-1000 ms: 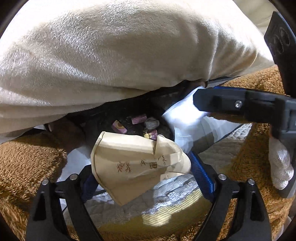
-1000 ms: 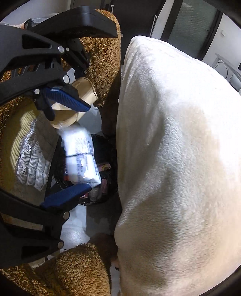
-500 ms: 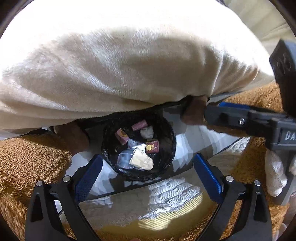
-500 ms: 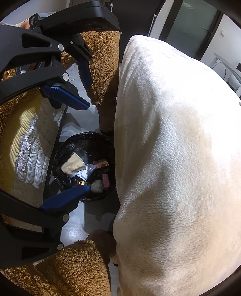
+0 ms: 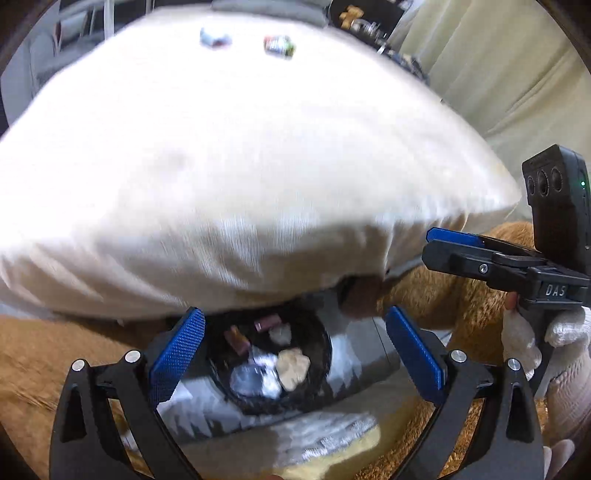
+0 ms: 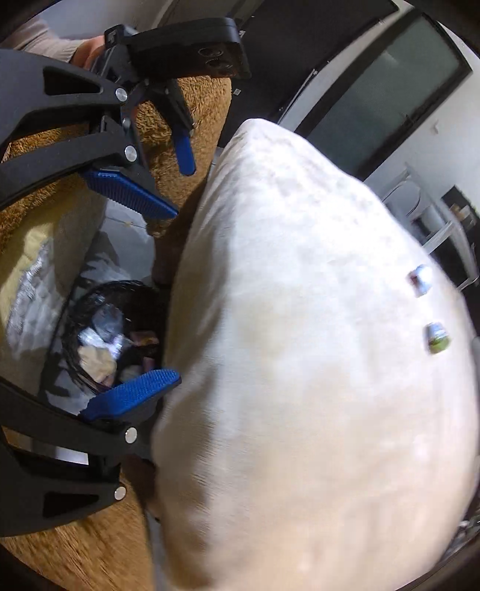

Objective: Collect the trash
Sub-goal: 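Grasp the blue cup with the left tool while the right tool grasps the red-green snack wrapper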

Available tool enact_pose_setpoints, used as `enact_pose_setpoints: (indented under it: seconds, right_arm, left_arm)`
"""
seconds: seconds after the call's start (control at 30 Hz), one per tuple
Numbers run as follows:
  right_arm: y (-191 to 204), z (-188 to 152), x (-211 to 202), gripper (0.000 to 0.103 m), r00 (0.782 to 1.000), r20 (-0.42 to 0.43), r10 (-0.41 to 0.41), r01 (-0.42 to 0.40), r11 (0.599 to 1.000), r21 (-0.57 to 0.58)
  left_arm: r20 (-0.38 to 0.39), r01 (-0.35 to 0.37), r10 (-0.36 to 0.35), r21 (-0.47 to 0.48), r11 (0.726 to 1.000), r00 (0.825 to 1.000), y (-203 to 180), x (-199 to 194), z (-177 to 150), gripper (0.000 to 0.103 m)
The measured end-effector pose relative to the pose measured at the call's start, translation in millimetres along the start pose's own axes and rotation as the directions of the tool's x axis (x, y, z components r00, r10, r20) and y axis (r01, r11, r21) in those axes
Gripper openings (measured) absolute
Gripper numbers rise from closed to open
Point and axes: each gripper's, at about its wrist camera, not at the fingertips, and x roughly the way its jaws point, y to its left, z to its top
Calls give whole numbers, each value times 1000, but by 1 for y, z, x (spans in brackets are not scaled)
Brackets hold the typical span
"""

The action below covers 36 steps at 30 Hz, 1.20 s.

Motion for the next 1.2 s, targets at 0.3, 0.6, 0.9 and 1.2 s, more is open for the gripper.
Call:
enact_pose_setpoints:
  seconds: [0.3,0.6,0.9,1.2]
  right_arm:
    - [0,65,-33,83,973,226,-36,73,985,-154]
    - [-25,150,6,83,969,232,-88,132,975,-180]
    - [-53,214,48,83,965,230,-123,150,983,-108]
    - [-60,259,95,83,959,219,-177,208,970,-127]
  left_arm:
    - [166,19,-18,-1,1000,986,21,-29,76,96]
    - [166,-72,63,46,996,984,39,-12,151,96]
    - [166,-110,109,-5,994,980,63,15,215,96]
    - [176,-224,229,-47,973,957,85,32,255,97]
